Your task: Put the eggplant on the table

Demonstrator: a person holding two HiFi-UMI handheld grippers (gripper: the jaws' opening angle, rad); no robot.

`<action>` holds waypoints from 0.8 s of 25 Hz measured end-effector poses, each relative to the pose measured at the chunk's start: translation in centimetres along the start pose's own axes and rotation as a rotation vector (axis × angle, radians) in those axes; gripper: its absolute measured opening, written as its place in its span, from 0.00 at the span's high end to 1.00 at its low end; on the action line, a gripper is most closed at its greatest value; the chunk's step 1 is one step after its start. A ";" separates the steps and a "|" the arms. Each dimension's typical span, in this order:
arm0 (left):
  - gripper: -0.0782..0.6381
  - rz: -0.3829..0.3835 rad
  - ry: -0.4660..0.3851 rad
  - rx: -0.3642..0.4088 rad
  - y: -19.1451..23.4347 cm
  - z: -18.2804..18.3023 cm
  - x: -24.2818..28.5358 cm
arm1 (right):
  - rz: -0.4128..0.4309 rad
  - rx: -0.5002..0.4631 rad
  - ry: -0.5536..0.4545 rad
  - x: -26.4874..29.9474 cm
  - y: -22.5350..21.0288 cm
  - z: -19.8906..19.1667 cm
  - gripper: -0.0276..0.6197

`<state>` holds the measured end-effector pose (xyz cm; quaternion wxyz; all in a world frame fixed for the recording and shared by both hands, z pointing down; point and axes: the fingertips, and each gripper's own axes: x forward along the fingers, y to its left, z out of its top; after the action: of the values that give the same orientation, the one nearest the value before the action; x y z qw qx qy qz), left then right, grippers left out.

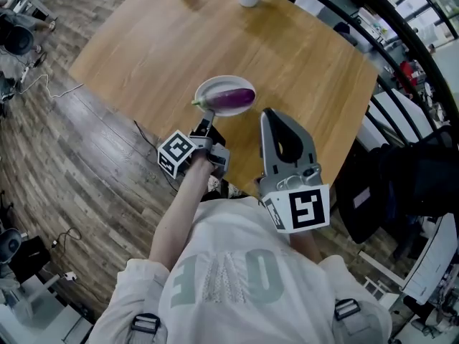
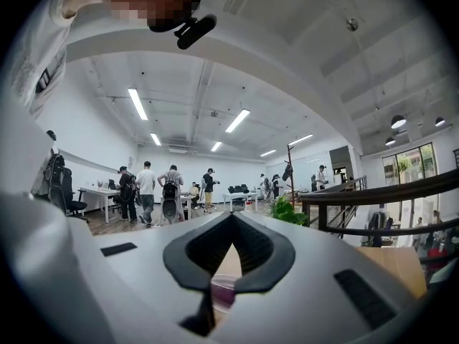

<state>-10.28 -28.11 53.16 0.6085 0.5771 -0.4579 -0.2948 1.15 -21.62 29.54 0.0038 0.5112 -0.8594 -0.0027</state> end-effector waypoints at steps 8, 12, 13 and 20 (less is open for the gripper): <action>0.87 0.045 0.005 -0.015 3.3 -0.2 1.7 | -0.005 -0.006 0.017 0.0 -0.6 -0.4 0.93; 0.87 0.043 0.018 0.008 3.7 -0.2 2.5 | 0.001 -0.014 0.022 0.1 -0.8 -0.5 0.93; 0.86 0.043 0.021 0.009 3.8 -0.2 2.7 | 0.001 -0.016 0.025 0.1 -0.8 -0.6 0.93; 0.87 0.060 0.029 -0.005 4.9 -0.2 3.4 | -0.003 -0.022 0.037 0.2 -1.0 -0.9 0.93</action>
<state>-9.61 -30.23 58.71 0.6250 0.5661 -0.4653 -0.2690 1.91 -22.31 30.40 0.0252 0.5124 -0.8584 -0.0026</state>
